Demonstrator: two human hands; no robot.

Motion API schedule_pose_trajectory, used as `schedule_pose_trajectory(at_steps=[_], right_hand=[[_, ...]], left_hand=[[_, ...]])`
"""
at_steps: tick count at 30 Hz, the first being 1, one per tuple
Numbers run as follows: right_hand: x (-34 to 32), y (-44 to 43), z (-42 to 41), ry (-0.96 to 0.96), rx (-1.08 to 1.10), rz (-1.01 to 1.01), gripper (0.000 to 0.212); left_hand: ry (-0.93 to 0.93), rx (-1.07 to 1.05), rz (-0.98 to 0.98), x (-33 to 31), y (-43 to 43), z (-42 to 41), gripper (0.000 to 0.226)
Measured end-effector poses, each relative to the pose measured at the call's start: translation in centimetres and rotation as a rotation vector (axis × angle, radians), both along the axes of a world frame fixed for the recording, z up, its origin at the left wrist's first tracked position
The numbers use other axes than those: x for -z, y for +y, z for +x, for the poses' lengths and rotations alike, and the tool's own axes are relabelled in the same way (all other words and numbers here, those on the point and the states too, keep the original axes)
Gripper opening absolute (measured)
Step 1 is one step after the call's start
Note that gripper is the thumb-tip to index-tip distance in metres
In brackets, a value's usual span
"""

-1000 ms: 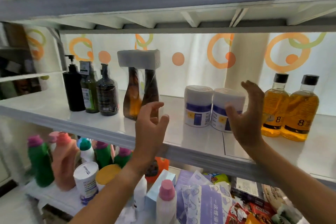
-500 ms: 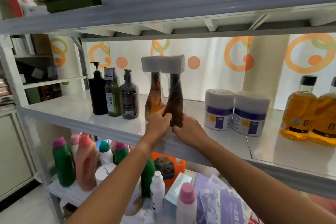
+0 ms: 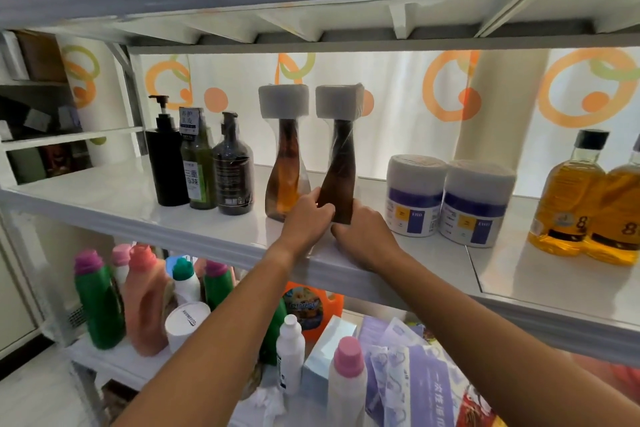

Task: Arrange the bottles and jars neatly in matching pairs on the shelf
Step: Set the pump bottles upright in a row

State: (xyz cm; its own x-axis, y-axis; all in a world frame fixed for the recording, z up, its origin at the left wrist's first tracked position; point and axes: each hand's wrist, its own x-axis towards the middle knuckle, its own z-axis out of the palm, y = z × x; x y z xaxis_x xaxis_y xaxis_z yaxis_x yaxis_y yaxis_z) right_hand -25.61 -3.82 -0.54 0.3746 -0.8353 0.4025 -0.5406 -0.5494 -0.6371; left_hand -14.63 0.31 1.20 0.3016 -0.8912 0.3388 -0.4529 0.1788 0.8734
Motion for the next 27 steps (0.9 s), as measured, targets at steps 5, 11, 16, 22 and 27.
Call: schedule_pose_trajectory(at_steps=[5, 11, 16, 22, 27], right_hand=[[-0.1, 0.1, -0.1, 0.020, 0.013, -0.016, 0.022], [-0.8, 1.2, -0.2, -0.051, 0.142, -0.150, 0.042], [-1.1, 3.6, 3.2, -0.127, -0.105, -0.138, 0.022], [-0.8, 3.4, 6.8, -0.078, -0.256, 0.007, 0.002], [-0.7, 2.8, 6.9, -0.102, -0.262, 0.018, 0.007]], left_hand=[[-0.017, -0.017, -0.025, 0.4, -0.2, 0.3, 0.019], [-0.054, -0.220, -0.240, 0.3, 0.7, 0.1, 0.030], [0.141, -0.493, -0.323, 0.5, 2.2, 3.8, 0.054], [0.026, -0.349, -0.097, 0.2, 0.4, 6.6, 0.068], [-0.021, -0.299, -0.082, 0.4, -0.2, 7.0, 0.051]])
